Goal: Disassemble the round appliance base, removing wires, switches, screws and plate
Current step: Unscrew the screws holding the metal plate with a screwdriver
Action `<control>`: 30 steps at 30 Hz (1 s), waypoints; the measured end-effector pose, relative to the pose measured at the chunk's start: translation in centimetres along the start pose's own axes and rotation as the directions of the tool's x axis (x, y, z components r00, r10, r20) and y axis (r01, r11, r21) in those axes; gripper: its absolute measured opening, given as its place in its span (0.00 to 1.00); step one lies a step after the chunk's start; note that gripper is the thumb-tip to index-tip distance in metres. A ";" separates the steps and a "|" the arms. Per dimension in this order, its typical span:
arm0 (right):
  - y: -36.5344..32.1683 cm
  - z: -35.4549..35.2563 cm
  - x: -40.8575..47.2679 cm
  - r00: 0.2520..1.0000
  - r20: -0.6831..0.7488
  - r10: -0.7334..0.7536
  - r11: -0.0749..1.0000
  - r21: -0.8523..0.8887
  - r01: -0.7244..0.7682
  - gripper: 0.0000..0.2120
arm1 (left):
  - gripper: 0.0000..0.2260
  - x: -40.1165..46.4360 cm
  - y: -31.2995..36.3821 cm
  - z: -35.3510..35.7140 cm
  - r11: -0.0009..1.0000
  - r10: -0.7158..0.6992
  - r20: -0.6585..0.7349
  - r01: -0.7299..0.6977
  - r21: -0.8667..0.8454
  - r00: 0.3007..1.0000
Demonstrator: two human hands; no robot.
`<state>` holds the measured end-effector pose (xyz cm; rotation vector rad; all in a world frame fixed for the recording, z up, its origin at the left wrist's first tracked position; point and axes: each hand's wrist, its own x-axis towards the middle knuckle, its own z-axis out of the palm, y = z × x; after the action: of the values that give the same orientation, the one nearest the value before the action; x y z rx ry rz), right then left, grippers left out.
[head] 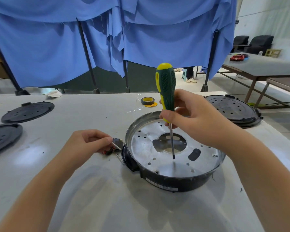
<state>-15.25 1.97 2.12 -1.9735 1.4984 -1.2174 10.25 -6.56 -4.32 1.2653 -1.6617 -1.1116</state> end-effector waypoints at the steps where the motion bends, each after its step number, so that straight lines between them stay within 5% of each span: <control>1: -0.2 0.0 0.0 1.000 -0.015 -0.013 1.000 0.003 0.013 0.06 | 0.07 0.1 -0.1 -0.3 1.000 -0.012 -0.007 0.012 -0.026 1.000; 11: -0.7 0.0 -0.6 0.980 0.171 0.099 0.972 -0.230 -0.058 0.10 | 0.06 0.9 -2.3 0.8 0.961 -0.033 0.027 0.024 0.274 0.999; 17: -1.8 0.7 -1.3 0.883 0.380 0.277 0.905 -0.411 -0.107 0.04 | 0.05 0.7 -3.1 2.1 0.887 0.044 0.034 -0.054 0.459 0.998; 20: -2.1 1.2 -1.7 0.800 0.461 0.383 0.821 -0.566 -0.067 0.15 | 0.05 0.4 -3.2 2.5 0.758 0.163 0.046 -0.155 0.634 0.986; 24: -1.8 2.1 -2.2 0.731 0.483 0.482 0.729 -0.683 -0.029 0.22 | 0.06 0.2 -2.9 3.1 0.744 0.275 0.045 -0.242 0.622 0.960; 30: -1.4 3.0 -2.1 0.760 0.492 0.425 0.740 -0.672 0.021 0.09 | 0.06 0.1 -2.8 3.4 0.788 0.238 0.070 -0.235 0.569 0.969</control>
<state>-12.18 3.80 0.63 -2.1766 1.8176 0.1573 7.94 -6.38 -8.09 1.3551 -2.1784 -0.4520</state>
